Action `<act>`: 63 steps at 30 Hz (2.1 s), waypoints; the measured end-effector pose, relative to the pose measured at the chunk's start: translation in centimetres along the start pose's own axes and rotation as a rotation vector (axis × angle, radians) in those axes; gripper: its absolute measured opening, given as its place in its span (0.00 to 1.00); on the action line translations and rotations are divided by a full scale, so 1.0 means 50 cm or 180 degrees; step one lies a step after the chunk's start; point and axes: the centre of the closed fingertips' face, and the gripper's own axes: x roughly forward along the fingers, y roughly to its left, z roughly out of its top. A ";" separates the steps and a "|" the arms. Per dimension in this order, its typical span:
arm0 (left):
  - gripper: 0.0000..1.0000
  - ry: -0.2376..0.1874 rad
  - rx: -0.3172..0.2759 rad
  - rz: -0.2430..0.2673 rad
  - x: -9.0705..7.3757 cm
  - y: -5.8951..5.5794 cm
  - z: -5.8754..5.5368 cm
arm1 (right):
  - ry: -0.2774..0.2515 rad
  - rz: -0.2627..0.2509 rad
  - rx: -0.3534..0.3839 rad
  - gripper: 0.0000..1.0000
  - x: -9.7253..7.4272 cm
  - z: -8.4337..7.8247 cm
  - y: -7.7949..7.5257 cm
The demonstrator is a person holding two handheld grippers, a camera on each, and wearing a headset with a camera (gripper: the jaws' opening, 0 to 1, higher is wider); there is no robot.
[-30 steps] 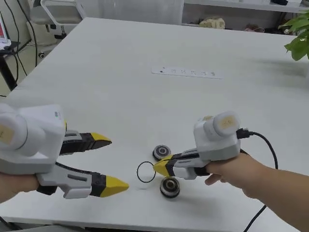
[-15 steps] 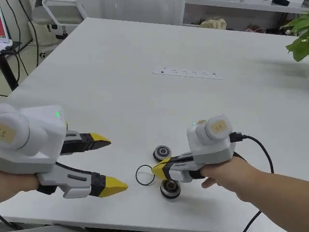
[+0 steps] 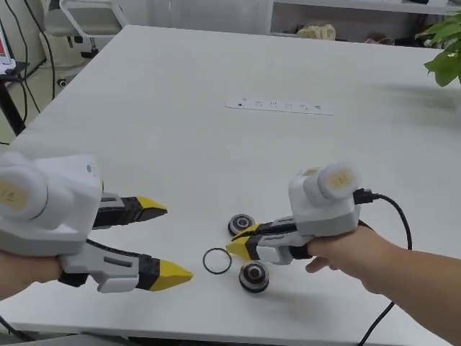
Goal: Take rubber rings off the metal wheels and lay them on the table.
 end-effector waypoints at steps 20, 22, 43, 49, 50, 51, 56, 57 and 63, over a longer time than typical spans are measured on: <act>0.59 0.0053 0.0184 -0.0145 0.043 -0.008 0.025 | -0.0103 0.0016 -0.0083 0.15 -0.079 -0.012 -0.006; 0.59 0.0047 0.0189 -0.0168 0.050 -0.009 0.029 | -0.0093 0.0011 -0.0099 0.16 -0.085 -0.018 -0.007; 0.52 0.0186 0.0260 -0.0428 0.122 -0.022 0.025 | 0.0208 0.0201 -0.0542 0.22 -0.090 -0.092 0.009; 0.48 0.0259 0.0266 -0.0529 0.140 -0.034 0.015 | 0.0295 0.0226 -0.0670 0.20 -0.084 -0.107 0.011; 0.48 0.0272 0.0272 -0.0550 0.144 -0.037 0.013 | 0.0307 0.0227 -0.0684 0.20 -0.083 -0.109 0.010; 0.47 0.0276 0.0271 -0.0565 0.147 -0.039 0.013 | 0.0314 0.0224 -0.0693 0.20 -0.082 -0.111 0.009; 0.46 0.0324 0.0273 -0.0659 0.161 -0.051 0.002 | 0.0345 0.0216 -0.0703 0.19 -0.077 -0.119 0.006; 0.45 0.0339 0.0281 -0.0668 0.163 -0.052 0.000 | 0.0353 0.0218 -0.0711 0.19 -0.075 -0.120 0.005; 0.40 0.0414 0.0290 -0.0752 0.180 -0.065 -0.012 | 0.0377 0.0224 -0.0750 0.18 -0.070 -0.124 0.005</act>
